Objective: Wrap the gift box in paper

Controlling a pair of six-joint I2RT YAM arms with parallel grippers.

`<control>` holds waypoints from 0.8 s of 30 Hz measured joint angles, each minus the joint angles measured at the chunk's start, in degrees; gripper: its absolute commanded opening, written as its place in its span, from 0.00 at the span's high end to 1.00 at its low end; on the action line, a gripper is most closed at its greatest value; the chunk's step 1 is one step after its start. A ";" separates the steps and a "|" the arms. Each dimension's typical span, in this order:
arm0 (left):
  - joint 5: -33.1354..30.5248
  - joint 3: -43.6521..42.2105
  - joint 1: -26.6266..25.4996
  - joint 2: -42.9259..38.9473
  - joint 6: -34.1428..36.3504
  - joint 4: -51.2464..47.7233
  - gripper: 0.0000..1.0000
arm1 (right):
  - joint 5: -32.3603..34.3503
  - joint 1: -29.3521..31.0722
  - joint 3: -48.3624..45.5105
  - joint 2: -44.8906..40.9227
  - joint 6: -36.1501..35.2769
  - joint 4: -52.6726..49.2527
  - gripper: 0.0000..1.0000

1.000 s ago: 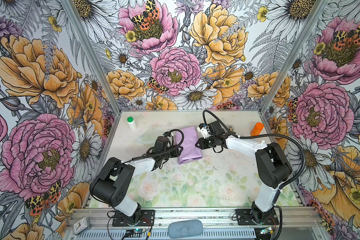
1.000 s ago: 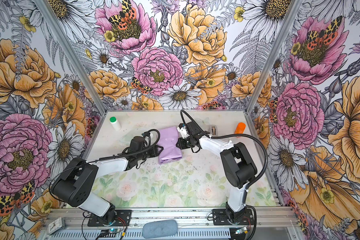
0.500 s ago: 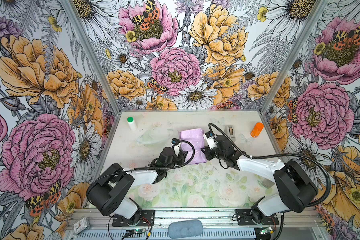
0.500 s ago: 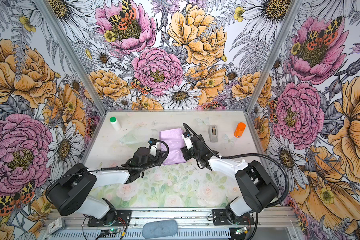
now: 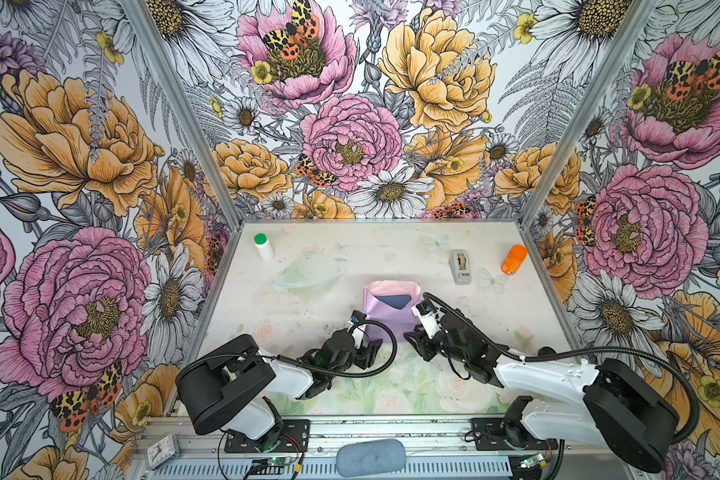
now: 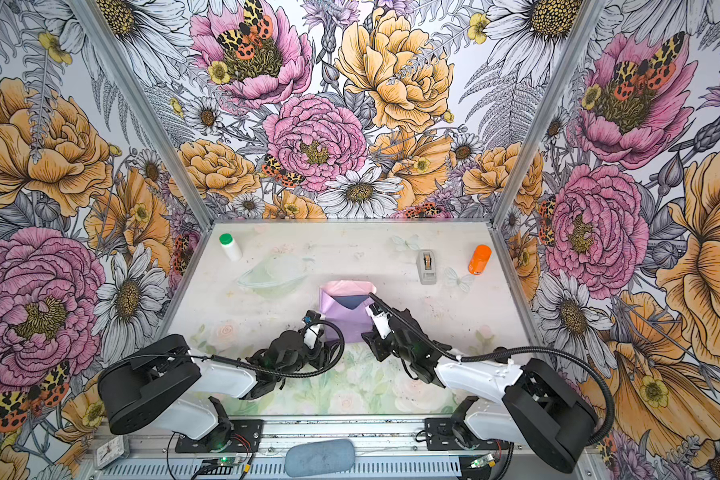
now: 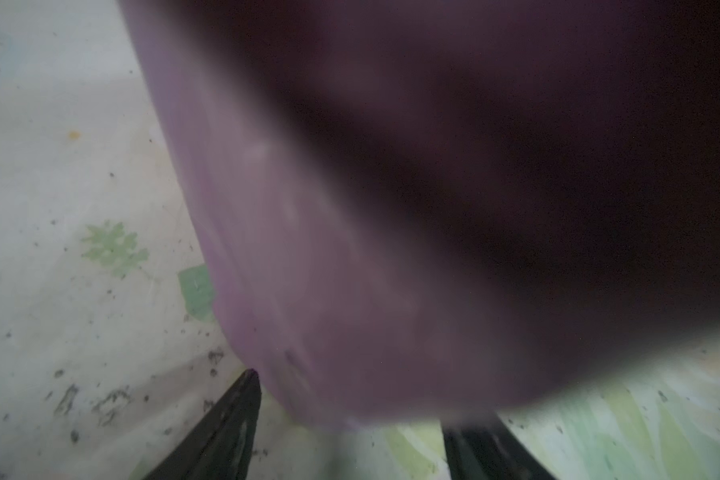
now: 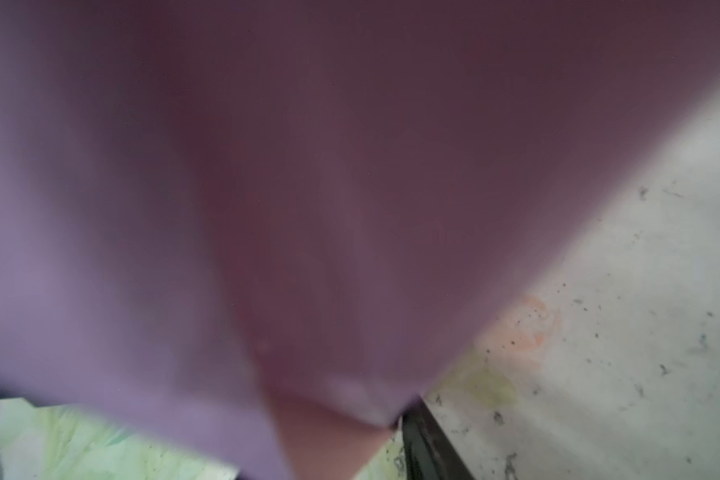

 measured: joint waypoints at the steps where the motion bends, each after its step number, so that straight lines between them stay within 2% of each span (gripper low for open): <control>1: -0.04 -0.66 -0.04 -0.79 -0.70 -0.28 0.26 | 0.00 0.02 -0.66 -1.81 0.13 0.04 0.52; 6: -0.33 -1.70 -0.04 -5.09 -3.08 -1.49 0.25 | 0.09 -0.02 -1.55 -6.58 0.90 0.59 0.48; 12: -0.42 -1.68 0.46 -8.39 -4.48 -2.51 0.24 | -0.15 -0.22 -1.55 -6.16 1.33 2.08 0.46; 15: 0.20 -1.49 1.95 -11.30 -5.66 -4.04 0.22 | -0.98 -0.59 -1.27 -6.16 2.01 2.12 0.40; 24: 2.29 1.31 4.11 -19.98 -7.52 -9.16 0.21 | -4.35 -2.69 3.37 -5.38 4.02 2.51 0.38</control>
